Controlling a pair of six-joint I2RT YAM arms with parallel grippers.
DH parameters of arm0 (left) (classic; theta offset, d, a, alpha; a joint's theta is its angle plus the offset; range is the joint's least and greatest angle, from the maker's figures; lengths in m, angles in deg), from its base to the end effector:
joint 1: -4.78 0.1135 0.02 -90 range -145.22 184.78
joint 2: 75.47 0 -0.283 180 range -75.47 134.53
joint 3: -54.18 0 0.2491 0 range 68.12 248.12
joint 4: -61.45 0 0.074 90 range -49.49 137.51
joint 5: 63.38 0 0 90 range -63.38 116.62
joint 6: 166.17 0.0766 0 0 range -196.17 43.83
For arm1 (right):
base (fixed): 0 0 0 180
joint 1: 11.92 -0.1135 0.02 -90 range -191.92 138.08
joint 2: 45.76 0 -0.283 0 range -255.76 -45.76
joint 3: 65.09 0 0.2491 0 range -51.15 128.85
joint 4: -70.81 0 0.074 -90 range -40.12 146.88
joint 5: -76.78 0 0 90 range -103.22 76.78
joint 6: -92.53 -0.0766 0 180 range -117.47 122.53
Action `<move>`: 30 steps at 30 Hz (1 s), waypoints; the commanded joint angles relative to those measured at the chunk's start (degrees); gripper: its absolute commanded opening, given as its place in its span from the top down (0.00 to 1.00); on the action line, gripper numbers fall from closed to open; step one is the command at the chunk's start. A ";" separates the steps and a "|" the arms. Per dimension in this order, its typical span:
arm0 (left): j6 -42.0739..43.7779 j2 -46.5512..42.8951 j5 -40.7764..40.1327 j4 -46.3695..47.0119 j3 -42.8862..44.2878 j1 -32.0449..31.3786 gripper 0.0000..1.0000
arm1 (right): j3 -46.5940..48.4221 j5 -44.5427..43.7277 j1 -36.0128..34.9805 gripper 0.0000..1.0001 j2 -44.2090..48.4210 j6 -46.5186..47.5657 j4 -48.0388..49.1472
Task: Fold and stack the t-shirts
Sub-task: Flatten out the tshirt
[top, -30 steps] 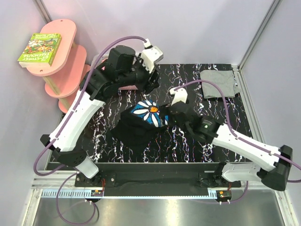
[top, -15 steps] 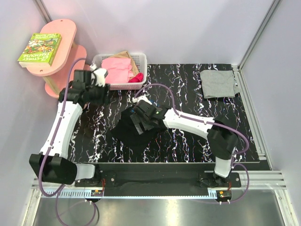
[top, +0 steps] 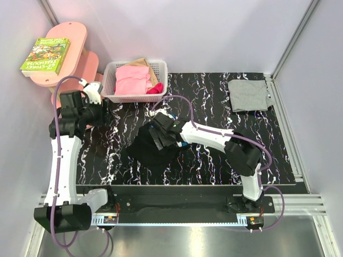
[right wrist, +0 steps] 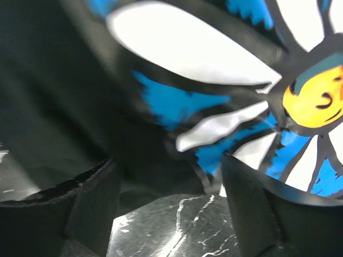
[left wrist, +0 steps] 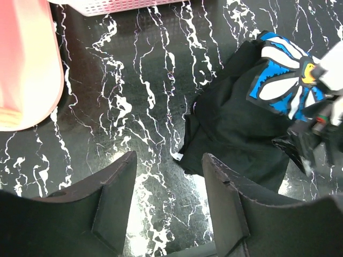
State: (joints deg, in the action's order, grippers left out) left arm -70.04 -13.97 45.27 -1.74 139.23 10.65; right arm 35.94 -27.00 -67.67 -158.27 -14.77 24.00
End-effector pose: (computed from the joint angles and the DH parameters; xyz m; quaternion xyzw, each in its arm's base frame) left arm 0.2275 -0.0012 0.3682 0.0710 0.8929 -0.1019 0.4329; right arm 0.2686 0.3621 0.1991 -0.2835 0.9125 0.0687 0.2866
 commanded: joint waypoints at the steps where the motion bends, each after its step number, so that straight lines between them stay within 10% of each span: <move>1: 0.81 0.20 3.32 1.44 2.80 0.46 0.43 | -2.36 0.51 1.43 0.29 -1.22 -0.89 1.24; 3: 0.81 0.38 3.84 0.83 3.68 0.46 0.43 | -2.71 0.25 2.31 0.81 -0.87 -0.81 1.16; 5: 0.90 0.56 4.46 0.83 3.86 0.46 0.43 | -3.15 -2.20 3.18 1.00 2.27 -1.15 -0.59; 16: 6.34 7.92 7.72 -0.14 -0.62 -2.60 0.43 | -9.90 -13.31 13.29 1.00 31.64 -8.62 -19.13; 25: 10.66 21.90 -5.65 -1.90 -2.22 -28.01 0.52 | -24.41 -5.11 13.21 1.00 40.77 -21.54 -30.46; 28: 9.69 27.61 -6.96 -0.32 1.20 -28.46 0.53 | -25.74 -8.45 13.29 0.89 43.94 -25.76 -35.39; 30: 8.99 31.38 -8.27 0.65 2.62 -28.46 0.54 | -25.83 -8.89 13.29 0.48 45.53 -27.52 -36.20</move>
State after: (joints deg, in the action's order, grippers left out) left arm -60.71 13.04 41.67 -3.73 136.56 -18.44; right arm 9.16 -32.97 -54.21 -118.86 -34.95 -5.62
